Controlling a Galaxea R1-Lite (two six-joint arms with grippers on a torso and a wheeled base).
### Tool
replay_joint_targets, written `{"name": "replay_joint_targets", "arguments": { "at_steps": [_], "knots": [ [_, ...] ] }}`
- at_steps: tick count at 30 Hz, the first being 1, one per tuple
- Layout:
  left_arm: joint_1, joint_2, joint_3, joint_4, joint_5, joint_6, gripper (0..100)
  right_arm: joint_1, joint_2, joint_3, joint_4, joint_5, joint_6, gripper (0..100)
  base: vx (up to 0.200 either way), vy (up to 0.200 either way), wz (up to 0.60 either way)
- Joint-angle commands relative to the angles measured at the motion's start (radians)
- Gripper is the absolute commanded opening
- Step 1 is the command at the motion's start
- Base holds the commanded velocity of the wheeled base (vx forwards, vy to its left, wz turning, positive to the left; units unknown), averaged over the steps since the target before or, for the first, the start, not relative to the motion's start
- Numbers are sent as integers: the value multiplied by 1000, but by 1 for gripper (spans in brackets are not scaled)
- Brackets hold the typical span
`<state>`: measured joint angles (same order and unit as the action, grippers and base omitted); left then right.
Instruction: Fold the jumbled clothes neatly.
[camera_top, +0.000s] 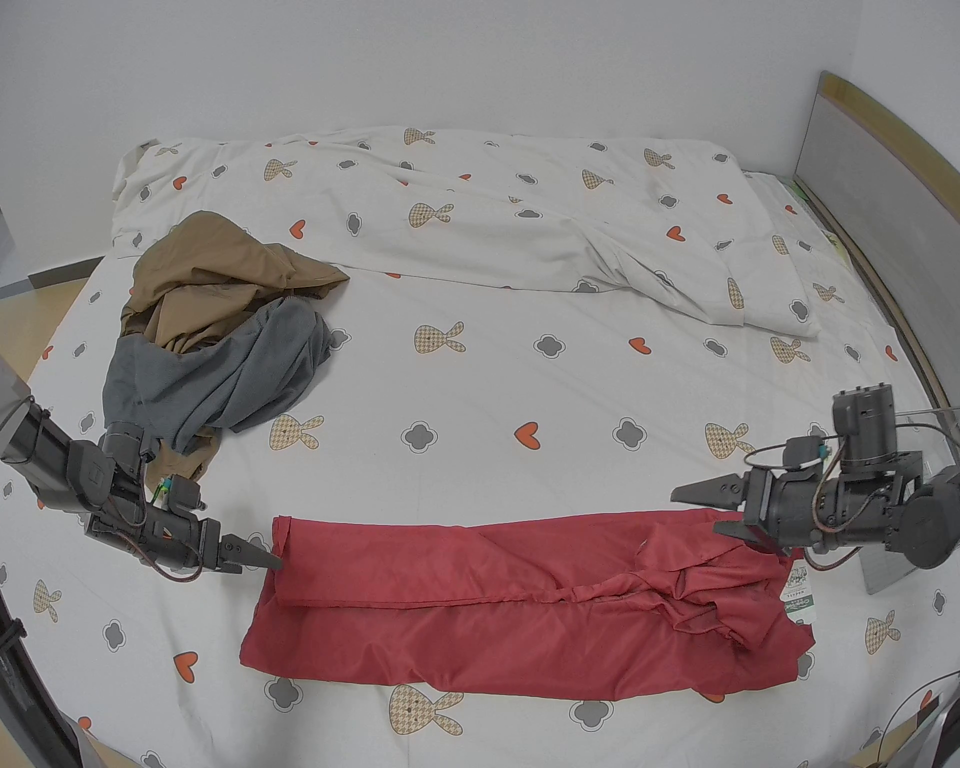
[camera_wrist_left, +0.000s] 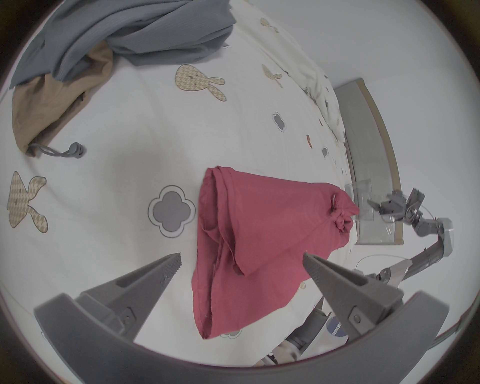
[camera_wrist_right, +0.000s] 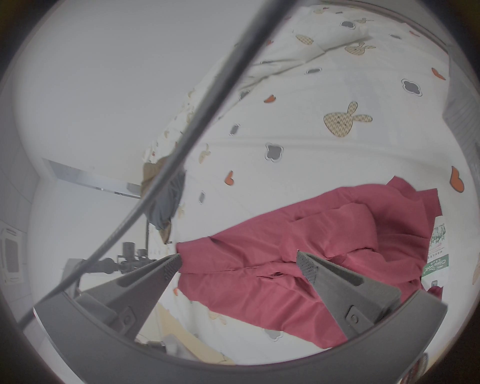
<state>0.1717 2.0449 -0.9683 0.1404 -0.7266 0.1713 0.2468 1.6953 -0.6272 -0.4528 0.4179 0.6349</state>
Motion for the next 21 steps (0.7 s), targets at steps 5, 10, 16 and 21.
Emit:
{"name": "replay_joint_targets", "arguments": {
  "at_steps": [5, 10, 16, 21],
  "knots": [
    [-38, -325, 151, 33, 7, 68, 100, -267, -339, 41, 5, 357, 127, 100, 0, 0, 0],
    [-106, -655, 123, 197, 1, -15, 100, -343, -361, 35, 3, 404, 137, 100, 0, 0, 0],
    [-121, -827, 183, 114, 78, -65, 100, -333, -378, 52, 3, 410, 137, 100, 0, 0, 0],
    [-84, -743, 355, -176, 185, -148, 100, -342, -387, 63, 2, 410, 137, 100, 0, 0, 0]
  ]
}}
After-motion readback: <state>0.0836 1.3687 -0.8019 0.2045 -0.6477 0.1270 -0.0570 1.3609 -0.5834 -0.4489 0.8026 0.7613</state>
